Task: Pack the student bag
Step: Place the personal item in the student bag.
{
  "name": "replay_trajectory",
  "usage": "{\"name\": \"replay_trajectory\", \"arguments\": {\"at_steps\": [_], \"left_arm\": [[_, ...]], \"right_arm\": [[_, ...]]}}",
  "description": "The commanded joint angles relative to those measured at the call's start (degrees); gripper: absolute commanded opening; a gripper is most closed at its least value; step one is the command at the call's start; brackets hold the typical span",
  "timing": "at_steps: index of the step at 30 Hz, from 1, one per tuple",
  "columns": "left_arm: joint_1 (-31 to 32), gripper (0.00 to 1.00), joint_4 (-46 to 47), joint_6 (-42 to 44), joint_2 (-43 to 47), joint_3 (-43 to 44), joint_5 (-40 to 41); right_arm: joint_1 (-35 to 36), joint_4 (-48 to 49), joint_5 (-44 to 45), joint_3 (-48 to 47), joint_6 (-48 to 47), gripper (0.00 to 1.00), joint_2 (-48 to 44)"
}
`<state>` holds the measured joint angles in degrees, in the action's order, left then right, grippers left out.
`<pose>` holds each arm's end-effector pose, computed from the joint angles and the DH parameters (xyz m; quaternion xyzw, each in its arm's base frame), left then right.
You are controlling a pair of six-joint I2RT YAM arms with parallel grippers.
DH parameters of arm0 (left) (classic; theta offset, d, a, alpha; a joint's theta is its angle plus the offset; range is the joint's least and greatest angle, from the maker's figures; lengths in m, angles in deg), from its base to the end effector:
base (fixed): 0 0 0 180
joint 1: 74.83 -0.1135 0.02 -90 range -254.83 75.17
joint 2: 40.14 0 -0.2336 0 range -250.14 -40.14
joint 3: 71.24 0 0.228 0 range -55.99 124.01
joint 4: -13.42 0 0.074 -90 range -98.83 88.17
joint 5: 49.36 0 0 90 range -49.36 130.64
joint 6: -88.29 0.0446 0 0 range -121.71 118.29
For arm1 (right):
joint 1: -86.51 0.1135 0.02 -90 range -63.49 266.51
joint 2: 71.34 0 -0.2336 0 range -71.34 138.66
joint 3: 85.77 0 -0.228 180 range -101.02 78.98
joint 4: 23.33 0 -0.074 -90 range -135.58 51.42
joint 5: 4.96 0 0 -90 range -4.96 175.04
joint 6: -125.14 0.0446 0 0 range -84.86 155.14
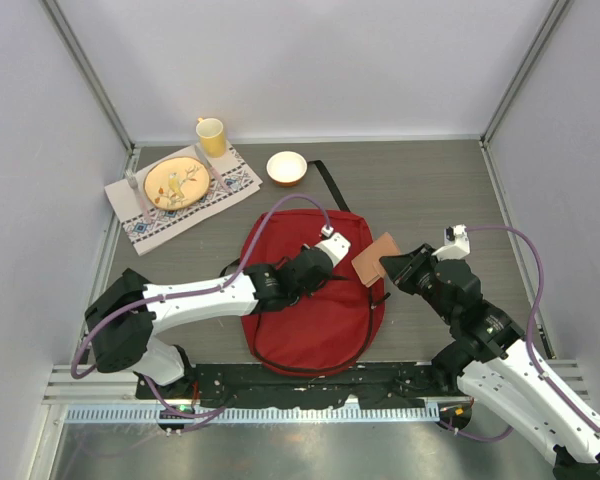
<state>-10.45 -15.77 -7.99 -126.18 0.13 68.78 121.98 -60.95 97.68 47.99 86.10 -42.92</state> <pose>0.1513 -0.2670 0.2103 0.3501 0.8264 -0.0373 0.4394 0.1215 0.0746 0.2546 0.1723 0.7972 0.3257 0.4782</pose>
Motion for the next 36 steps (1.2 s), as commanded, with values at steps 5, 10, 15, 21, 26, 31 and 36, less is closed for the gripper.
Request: {"name": "replay_trajectory", "arguments": {"at_steps": [5, 10, 15, 21, 26, 31, 36], "left_arm": [[-1.4, 0.0, 4.0, -8.7, 1.8, 3.6, -7.3], [-1.5, 0.0, 1.6, -10.9, 1.3, 6.4, -6.7], [-2.2, 0.0, -0.5, -11.4, 3.2, 7.5, -5.6], [-3.0, 0.0, -1.9, -12.1, 3.2, 9.0, -5.8], [-3.0, 0.0, -2.9, -13.3, 2.5, 10.9, -6.8], [-3.0, 0.0, -3.6, -14.5, 2.4, 12.6, -7.2], [-3.0, 0.0, -4.9, -15.9, 1.8, 14.9, -8.1]], "right_arm": [[-0.1, 1.7, 0.8, -0.7, 0.5, 0.05, -0.2], [-0.1, 2.3, -4.6, -0.8, 0.8, 0.04, -0.1], [-0.1, 7.7, -18.3, 4.9, 6.9, 0.01, -2.3], [0.0, 15.9, -27.5, 10.5, 13.4, 0.01, -5.1], [0.0, 22.0, -31.1, 13.0, 17.3, 0.01, -2.2], [0.0, 33.5, -33.6, 16.7, 23.7, 0.01, 2.6], [0.0, 35.7, -35.2, 17.2, 24.3, 0.01, 6.1]]}}
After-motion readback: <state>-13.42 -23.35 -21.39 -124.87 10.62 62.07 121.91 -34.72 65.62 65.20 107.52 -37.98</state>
